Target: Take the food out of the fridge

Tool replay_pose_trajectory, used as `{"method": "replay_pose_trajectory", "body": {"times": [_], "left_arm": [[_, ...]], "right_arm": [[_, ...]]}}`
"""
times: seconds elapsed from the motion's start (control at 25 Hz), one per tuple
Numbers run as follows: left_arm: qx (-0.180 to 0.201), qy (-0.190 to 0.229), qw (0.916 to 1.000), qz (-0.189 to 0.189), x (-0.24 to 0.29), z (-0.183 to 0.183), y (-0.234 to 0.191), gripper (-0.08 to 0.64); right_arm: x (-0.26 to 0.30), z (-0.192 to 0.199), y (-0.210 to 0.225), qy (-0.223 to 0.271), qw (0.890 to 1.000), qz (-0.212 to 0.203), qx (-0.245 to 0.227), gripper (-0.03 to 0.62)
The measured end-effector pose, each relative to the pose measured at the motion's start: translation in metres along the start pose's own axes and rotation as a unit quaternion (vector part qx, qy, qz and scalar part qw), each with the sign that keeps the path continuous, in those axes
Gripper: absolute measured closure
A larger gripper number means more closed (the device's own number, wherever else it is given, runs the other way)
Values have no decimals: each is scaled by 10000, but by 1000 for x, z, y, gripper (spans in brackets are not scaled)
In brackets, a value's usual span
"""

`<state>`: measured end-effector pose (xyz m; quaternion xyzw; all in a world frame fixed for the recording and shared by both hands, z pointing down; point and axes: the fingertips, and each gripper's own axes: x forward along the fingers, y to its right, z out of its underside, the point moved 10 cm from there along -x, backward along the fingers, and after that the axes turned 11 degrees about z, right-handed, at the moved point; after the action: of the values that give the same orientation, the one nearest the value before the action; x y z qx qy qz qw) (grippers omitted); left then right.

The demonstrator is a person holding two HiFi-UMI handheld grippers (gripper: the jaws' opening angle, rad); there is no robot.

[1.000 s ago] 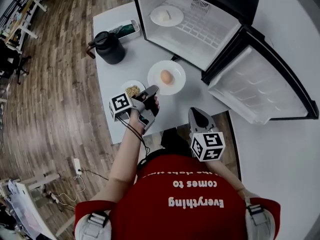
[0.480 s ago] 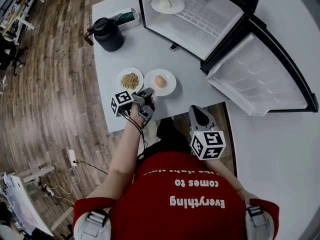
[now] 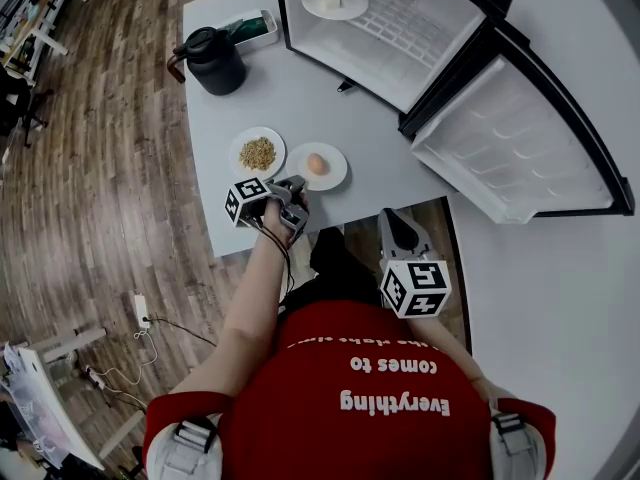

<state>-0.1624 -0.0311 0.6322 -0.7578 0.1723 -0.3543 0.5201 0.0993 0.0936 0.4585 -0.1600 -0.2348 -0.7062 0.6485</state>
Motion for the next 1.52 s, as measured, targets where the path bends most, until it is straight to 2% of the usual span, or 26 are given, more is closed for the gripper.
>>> {"method": "replay_pose_trajectory", "body": {"times": [0.36, 0.6, 0.8, 0.88, 1.0, 1.16, 1.24, 1.32, 1.44, 1.52], "left_arm": [[-39, -20, 9991, -414, 1, 2, 0, 535], [186, -59, 9969, -758, 1, 3, 0, 526], [358, -102, 9944, -986, 0, 4, -3, 494], [587, -129, 9911, -1191, -2, 3, -5, 485], [1181, -244, 9804, -1560, -7, 3, -3, 472], [1957, -494, 9600, -1941, -8, 3, 1, 446], [2401, -635, 9444, -2156, -6, 5, 5, 443], [2998, -820, 9176, -2478, -3, 9, 10, 445], [3871, -1028, 8691, -2902, 4, 15, 18, 445], [4280, -1151, 8439, -3025, 7, 18, 22, 445]], "right_arm": [[-6, 4, -1, 22, 10000, 2, 51, 577], [-14, 5, -9, 228, 9989, 16, -409, 577], [-20, 6, -11, 291, 9983, 5, -495, 577], [-22, 8, -11, 285, 9984, 12, -482, 577], [-25, 12, -11, 246, 9987, 15, -447, 577], [-27, 16, -12, 206, 9989, -3, -418, 577], [-28, 17, -13, 198, 9989, -19, -415, 577], [-28, 18, -13, 185, 9990, -22, -401, 577], [-26, 19, -14, 139, 9991, -38, -395, 577], [-25, 19, -16, 124, 9990, -61, -420, 577]]}}
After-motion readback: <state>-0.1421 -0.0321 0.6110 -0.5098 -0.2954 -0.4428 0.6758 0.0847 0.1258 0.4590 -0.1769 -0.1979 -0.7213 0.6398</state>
